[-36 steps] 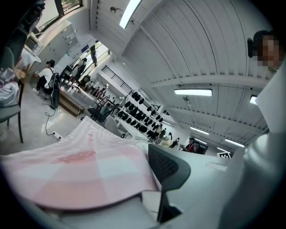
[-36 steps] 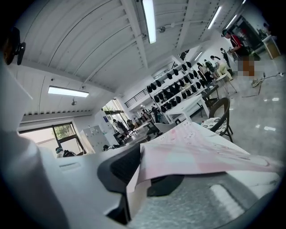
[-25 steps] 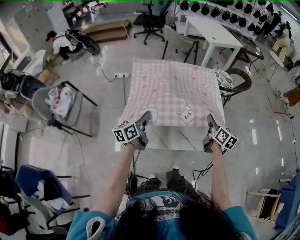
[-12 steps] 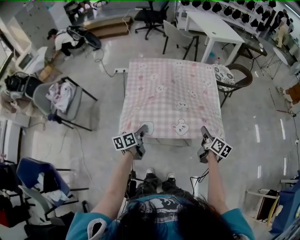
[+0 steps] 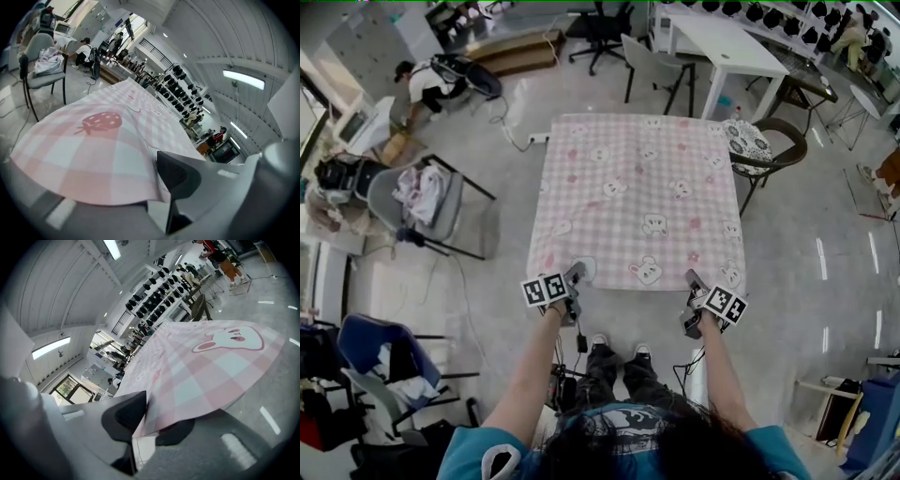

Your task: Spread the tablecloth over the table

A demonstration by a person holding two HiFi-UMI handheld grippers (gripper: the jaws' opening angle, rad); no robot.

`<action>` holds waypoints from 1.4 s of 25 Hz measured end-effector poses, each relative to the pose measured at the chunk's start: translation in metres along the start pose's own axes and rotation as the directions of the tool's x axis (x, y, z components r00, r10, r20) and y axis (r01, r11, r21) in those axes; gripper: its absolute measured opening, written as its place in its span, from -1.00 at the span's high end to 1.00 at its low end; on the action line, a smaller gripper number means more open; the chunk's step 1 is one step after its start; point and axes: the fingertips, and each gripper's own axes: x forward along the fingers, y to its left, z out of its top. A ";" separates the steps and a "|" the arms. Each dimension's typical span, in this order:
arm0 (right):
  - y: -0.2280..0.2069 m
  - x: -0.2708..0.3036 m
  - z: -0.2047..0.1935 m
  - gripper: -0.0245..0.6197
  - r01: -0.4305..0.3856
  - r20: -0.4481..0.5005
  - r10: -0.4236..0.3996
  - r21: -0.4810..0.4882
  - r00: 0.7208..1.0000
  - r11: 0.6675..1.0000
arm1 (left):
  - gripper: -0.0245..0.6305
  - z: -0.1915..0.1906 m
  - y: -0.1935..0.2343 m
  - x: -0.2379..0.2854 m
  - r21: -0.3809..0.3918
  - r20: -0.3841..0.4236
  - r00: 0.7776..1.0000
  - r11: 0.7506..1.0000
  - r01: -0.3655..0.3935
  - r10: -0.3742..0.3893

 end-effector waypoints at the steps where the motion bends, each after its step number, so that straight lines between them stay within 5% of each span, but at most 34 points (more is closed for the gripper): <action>1: -0.005 0.002 -0.005 0.79 0.019 -0.019 -0.019 -0.018 1.000 1.000 | 0.66 -0.003 0.003 0.002 0.016 -0.012 1.000 1.000 -0.026 0.026; 13: -0.023 0.011 -0.030 0.74 0.113 -0.049 -0.116 -0.048 0.992 0.992 | 0.67 -0.025 0.037 0.016 -0.043 0.004 0.980 0.980 -0.196 0.197; 18: -0.025 0.001 -0.034 0.51 0.147 -0.078 -0.156 -0.100 0.985 0.984 | 0.69 -0.020 0.034 0.017 0.001 0.032 0.977 0.978 -0.209 0.209; 20: -0.028 -0.007 -0.041 0.46 0.157 -0.094 -0.166 -0.104 0.982 0.982 | 0.51 -0.018 0.035 0.011 0.034 0.042 0.970 0.970 -0.240 0.238; 22: -0.027 -0.015 -0.046 0.46 0.154 -0.090 -0.163 -0.094 0.983 0.984 | 0.11 -0.019 0.032 0.006 0.075 0.027 0.965 0.962 -0.262 0.260; 27: -0.023 -0.033 -0.060 0.46 0.137 -0.111 -0.151 -0.127 0.982 0.982 | 0.00 -0.032 0.013 -0.006 0.062 0.011 0.976 0.974 -0.217 0.217; 35: 0.014 -0.049 -0.058 0.46 0.043 -0.114 -0.071 -0.237 0.991 0.970 | -0.01 -0.041 -0.015 -0.041 0.146 0.011 0.983 0.973 -0.181 0.181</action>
